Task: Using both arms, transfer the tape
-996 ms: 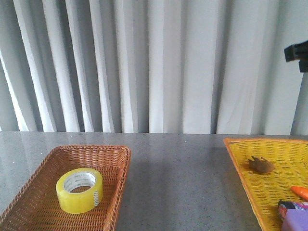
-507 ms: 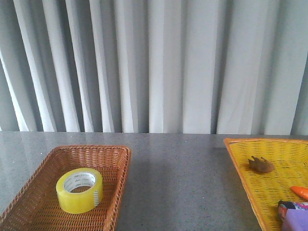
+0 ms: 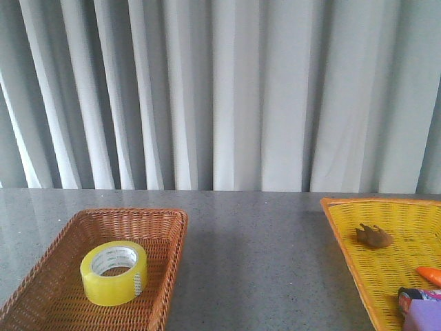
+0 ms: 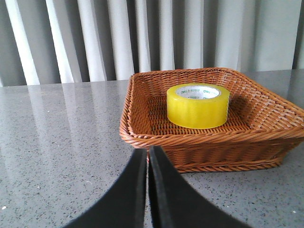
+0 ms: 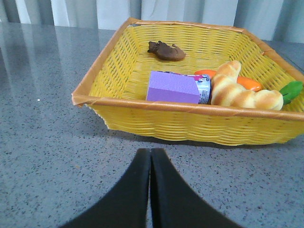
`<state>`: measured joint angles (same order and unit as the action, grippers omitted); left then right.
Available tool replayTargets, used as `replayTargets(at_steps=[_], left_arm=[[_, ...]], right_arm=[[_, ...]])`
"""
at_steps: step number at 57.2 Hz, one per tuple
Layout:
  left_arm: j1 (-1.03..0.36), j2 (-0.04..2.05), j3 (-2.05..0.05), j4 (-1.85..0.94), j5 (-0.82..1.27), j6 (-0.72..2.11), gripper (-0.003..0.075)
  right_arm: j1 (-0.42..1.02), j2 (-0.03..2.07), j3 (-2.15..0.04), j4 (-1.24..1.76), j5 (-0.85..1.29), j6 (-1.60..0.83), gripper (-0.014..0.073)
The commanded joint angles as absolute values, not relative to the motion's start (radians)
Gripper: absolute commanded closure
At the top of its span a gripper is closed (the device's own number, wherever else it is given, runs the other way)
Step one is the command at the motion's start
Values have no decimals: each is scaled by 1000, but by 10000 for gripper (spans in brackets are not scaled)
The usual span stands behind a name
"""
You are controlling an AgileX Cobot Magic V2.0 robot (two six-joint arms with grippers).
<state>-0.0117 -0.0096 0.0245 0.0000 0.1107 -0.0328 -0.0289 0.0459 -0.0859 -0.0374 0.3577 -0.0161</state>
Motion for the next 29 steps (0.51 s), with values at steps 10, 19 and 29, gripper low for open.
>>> replayTargets(at_steps=[10, 19, 29], left_arm=[[-8, -27, 17, 0, 44, -40, 726], [-8, -27, 17, 0, 44, -40, 726], [-8, -27, 17, 0, 44, -40, 726]], right_arm=[[-34, -22, 31, 13, 80, -14, 602], [-34, -22, 30, 8, 61, -14, 602], [-34, -22, 31, 8, 66, -14, 602]])
